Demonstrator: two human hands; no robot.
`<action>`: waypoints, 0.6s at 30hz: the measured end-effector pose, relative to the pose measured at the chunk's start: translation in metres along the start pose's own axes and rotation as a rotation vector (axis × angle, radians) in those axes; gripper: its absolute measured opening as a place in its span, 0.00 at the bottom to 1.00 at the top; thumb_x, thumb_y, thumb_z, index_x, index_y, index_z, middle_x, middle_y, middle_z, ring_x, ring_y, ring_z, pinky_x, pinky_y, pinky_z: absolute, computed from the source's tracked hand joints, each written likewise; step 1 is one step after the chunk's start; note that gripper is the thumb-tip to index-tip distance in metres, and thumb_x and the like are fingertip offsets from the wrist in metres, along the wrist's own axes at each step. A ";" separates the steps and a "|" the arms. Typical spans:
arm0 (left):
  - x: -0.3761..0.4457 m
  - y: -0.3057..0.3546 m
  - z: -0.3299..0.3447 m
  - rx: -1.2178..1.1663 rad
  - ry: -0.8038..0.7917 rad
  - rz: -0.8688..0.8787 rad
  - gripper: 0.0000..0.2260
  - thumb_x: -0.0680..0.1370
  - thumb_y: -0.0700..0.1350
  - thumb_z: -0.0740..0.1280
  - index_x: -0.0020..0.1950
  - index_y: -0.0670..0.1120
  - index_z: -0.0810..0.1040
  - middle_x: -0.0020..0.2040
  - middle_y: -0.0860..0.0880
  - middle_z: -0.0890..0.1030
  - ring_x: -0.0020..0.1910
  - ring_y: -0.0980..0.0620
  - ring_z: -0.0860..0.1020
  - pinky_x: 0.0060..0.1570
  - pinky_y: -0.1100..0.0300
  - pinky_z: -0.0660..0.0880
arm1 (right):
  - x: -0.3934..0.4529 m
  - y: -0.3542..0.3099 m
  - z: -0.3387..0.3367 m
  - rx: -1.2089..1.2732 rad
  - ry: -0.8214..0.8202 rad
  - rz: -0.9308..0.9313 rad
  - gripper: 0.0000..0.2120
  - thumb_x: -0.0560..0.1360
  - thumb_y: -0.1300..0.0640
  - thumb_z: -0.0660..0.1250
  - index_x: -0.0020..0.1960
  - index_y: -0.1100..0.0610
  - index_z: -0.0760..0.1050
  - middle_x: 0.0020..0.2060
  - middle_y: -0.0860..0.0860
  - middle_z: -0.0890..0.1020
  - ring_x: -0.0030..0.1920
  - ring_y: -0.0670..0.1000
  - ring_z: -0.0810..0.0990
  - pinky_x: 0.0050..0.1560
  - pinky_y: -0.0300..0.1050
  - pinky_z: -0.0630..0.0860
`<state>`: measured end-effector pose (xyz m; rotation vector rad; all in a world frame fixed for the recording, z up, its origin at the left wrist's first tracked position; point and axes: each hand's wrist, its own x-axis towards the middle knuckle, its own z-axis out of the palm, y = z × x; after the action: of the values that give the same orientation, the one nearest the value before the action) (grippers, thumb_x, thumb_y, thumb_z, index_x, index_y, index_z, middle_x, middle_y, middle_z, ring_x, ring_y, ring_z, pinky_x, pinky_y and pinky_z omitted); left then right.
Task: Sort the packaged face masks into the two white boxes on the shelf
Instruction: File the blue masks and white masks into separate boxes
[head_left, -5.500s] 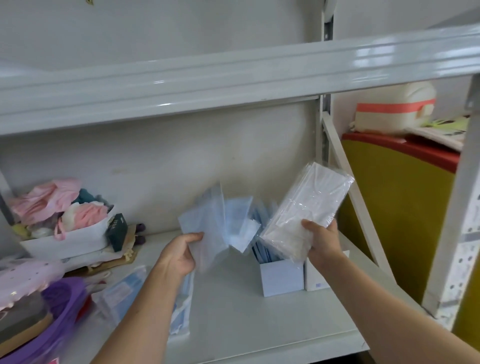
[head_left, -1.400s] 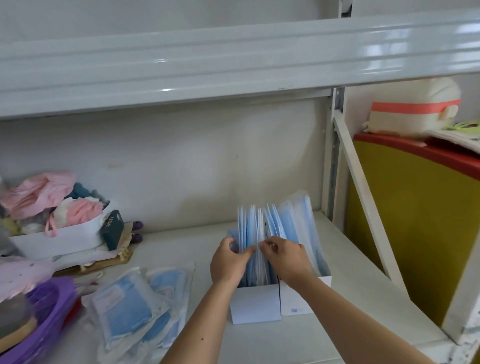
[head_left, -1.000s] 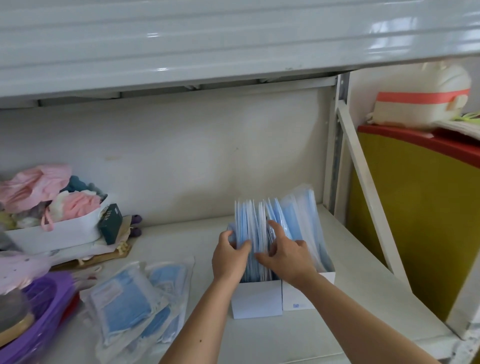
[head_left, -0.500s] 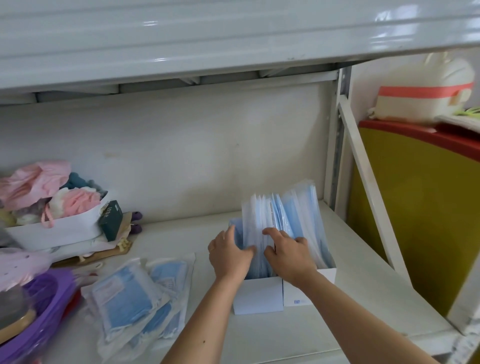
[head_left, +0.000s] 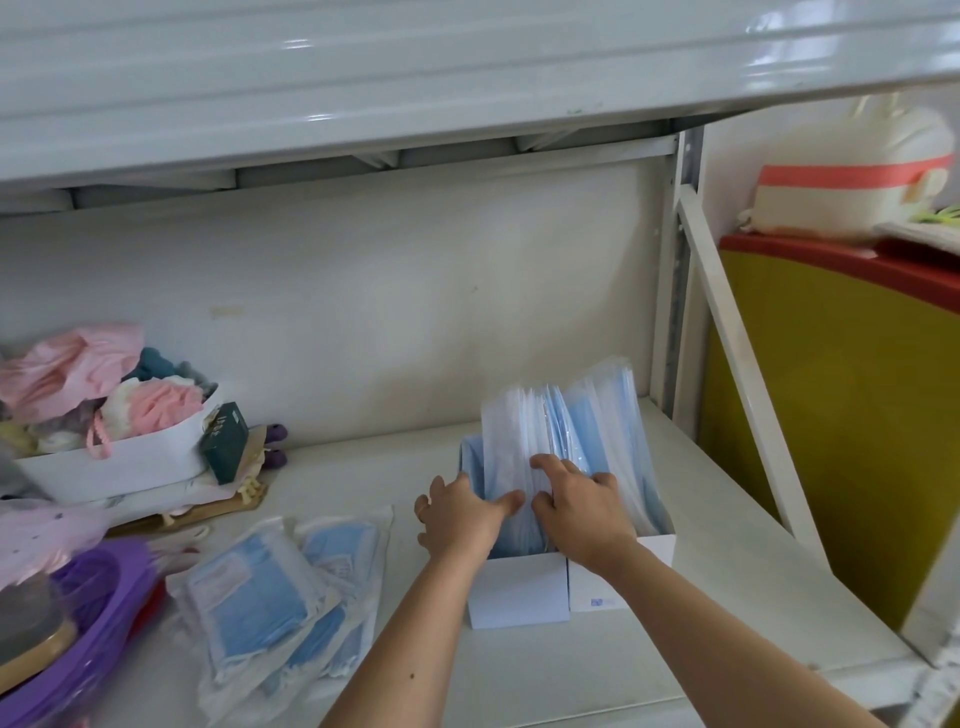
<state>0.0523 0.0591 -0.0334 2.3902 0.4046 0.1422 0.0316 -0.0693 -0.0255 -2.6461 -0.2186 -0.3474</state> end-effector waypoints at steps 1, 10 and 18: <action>0.000 0.000 0.000 -0.009 0.004 0.000 0.31 0.68 0.62 0.70 0.65 0.46 0.74 0.66 0.44 0.71 0.69 0.42 0.65 0.63 0.47 0.70 | 0.000 0.000 0.000 -0.001 0.001 -0.001 0.19 0.80 0.55 0.53 0.70 0.50 0.61 0.57 0.50 0.78 0.52 0.52 0.79 0.68 0.48 0.61; 0.002 0.001 0.001 -0.032 0.027 -0.058 0.32 0.65 0.65 0.71 0.60 0.45 0.76 0.58 0.46 0.77 0.61 0.44 0.73 0.49 0.57 0.71 | 0.000 0.000 0.000 -0.002 0.002 -0.007 0.18 0.80 0.55 0.53 0.70 0.50 0.62 0.58 0.50 0.78 0.52 0.51 0.79 0.68 0.47 0.60; 0.005 0.004 0.000 -0.046 -0.073 -0.188 0.37 0.62 0.67 0.73 0.60 0.43 0.73 0.57 0.45 0.78 0.58 0.43 0.76 0.50 0.54 0.74 | 0.000 0.001 0.000 -0.005 -0.005 -0.008 0.19 0.80 0.55 0.52 0.70 0.50 0.62 0.58 0.50 0.78 0.54 0.52 0.79 0.67 0.47 0.61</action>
<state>0.0580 0.0583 -0.0305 2.2906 0.5814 -0.0212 0.0316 -0.0699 -0.0263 -2.6517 -0.2304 -0.3447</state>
